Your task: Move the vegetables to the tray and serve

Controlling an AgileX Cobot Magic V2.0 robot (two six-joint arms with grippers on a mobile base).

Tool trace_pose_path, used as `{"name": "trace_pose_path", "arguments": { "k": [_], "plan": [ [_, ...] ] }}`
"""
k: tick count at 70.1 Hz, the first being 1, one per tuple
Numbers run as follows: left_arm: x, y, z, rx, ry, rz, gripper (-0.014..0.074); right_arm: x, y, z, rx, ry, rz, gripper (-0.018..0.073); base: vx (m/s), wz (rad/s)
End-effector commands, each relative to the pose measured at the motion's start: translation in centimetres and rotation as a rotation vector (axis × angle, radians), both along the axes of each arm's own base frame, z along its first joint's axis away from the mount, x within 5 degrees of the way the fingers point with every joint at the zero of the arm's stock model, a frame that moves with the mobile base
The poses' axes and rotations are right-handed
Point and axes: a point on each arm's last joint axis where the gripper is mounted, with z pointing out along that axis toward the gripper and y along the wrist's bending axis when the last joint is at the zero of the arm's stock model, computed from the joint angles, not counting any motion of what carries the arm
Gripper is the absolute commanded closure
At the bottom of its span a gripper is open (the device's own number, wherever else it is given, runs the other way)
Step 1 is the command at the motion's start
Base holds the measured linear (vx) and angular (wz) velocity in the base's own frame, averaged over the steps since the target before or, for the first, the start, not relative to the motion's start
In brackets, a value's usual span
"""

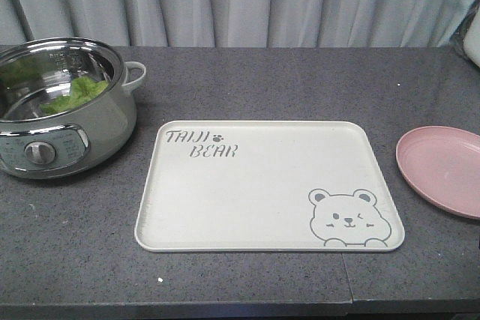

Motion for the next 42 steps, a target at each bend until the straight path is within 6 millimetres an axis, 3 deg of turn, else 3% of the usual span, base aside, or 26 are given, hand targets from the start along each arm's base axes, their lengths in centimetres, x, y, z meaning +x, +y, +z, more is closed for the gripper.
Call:
{"name": "trace_pose_path", "arguments": {
  "k": [1,11,20,26,33,42],
  "plan": [
    [0.4,0.0,1.4,-0.013,-0.085,0.003,0.0542,0.5,-0.2,1.5,-0.024,-0.089,-0.007,0.0549,0.0,0.0],
    [0.4,0.0,1.5,-0.014,-0.098,0.003,0.0347,0.5,-0.3,1.5,-0.073,-0.088,0.017,0.0425,0.0,0.0],
    [0.5,-0.1,1.8,-0.033,-0.124,0.006,0.013,0.5,-0.3,1.5,-0.101,-0.086,0.037,0.0207,0.0,0.0],
    [0.7,-0.1,1.8,-0.018,-0.122,0.001,0.0042,0.5,-0.3,1.5,-0.103,-0.086,0.038,0.0085,0.0,0.0],
    [1.6,-0.1,2.1,-0.016,-0.084,0.0,0.0011,0.5,-0.3,1.5,-0.102,-0.086,0.037,-0.0002,0.0,0.0],
    [3.8,-0.3,2.9,0.004,-0.001,-0.006,0.0024,0.5,-0.3,1.5,-0.102,-0.088,0.037,-0.0018,0.0,0.0]
  ]
}}
